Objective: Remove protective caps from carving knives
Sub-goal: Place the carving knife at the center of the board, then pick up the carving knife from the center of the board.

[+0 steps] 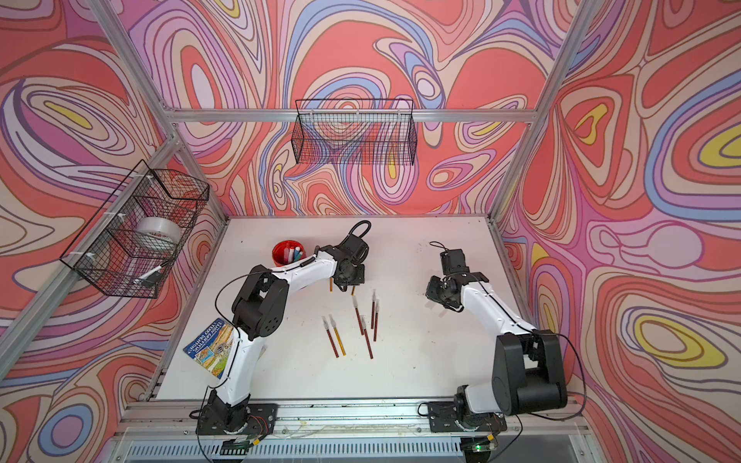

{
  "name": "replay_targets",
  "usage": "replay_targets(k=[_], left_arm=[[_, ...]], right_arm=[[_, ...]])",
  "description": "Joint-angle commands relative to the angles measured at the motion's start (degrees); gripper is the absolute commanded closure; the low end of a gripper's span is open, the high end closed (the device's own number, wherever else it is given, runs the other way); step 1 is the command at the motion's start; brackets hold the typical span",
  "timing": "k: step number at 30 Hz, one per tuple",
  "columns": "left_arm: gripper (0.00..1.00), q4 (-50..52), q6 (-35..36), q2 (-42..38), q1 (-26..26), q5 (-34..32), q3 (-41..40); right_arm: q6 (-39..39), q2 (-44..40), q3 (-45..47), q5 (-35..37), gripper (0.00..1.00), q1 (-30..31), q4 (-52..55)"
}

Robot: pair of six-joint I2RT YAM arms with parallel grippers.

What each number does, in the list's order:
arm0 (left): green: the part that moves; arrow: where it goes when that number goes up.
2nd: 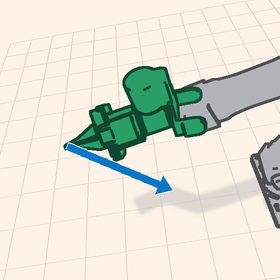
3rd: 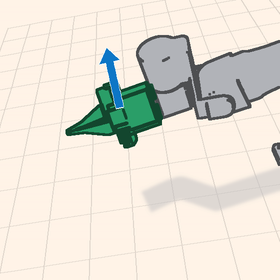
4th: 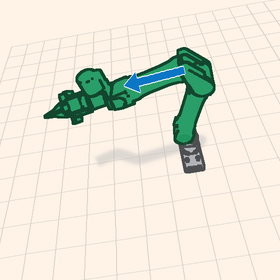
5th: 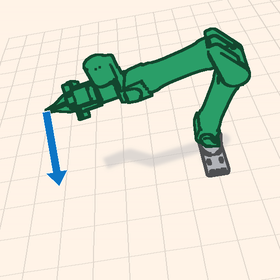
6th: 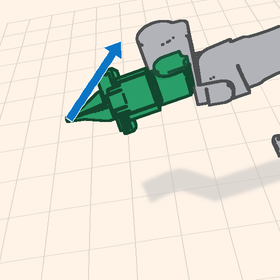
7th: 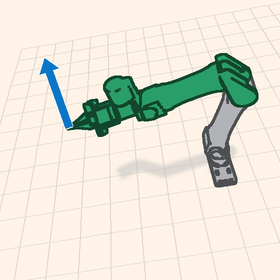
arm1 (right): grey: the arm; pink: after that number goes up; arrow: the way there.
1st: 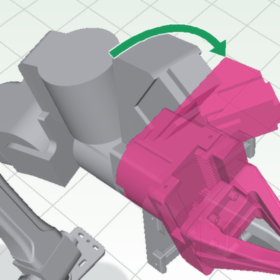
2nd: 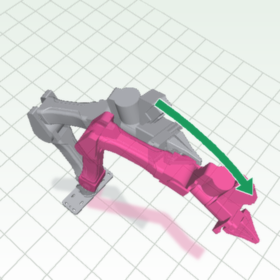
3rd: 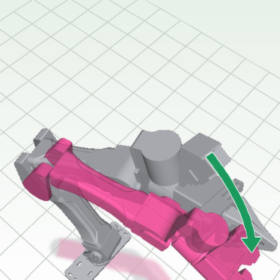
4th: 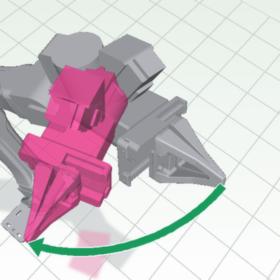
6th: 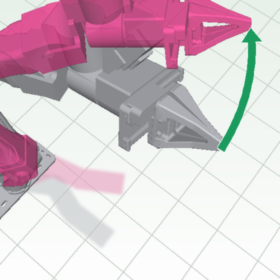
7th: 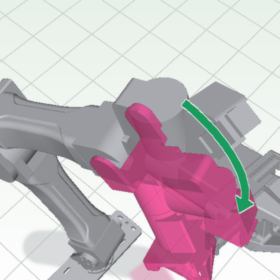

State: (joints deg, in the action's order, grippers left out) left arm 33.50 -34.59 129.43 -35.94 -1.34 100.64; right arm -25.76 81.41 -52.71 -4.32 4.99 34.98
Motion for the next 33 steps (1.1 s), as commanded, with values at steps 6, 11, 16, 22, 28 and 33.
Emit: replay_targets(k=[6,11,16,22,28,33], left_arm=[[0.79,0.4,-1.1,-1.0,0.3,1.4,1.2],[0.76,0.2,-1.8,-3.0,0.3,2.3,1.2],[0.73,-0.1,-1.7,-6.7,0.3,1.3,0.2],[0.72,1.1,-1.5,-12.5,0.3,-2.6,-1.3],[0.71,-3.9,-3.1,-23.6,0.3,-4.3,-12.3],[0.69,-5.0,-4.5,-35.3,0.3,-7.2,-23.4]], right_arm=[[0.2,-2.3,0.4,-0.5,0.80,-0.2,0.0],[0.1,-3.9,0.4,-1.2,0.80,-0.2,0.3],[0.4,-6.7,0.7,-3.1,0.80,0.2,0.3],[1.0,-9.6,1.1,0.6,0.80,6.2,1.2],[1.1,-4.9,-3.0,6.9,0.80,19.9,2.2],[0.0,0.9,-5.6,10.0,0.80,31.5,-2.2]])
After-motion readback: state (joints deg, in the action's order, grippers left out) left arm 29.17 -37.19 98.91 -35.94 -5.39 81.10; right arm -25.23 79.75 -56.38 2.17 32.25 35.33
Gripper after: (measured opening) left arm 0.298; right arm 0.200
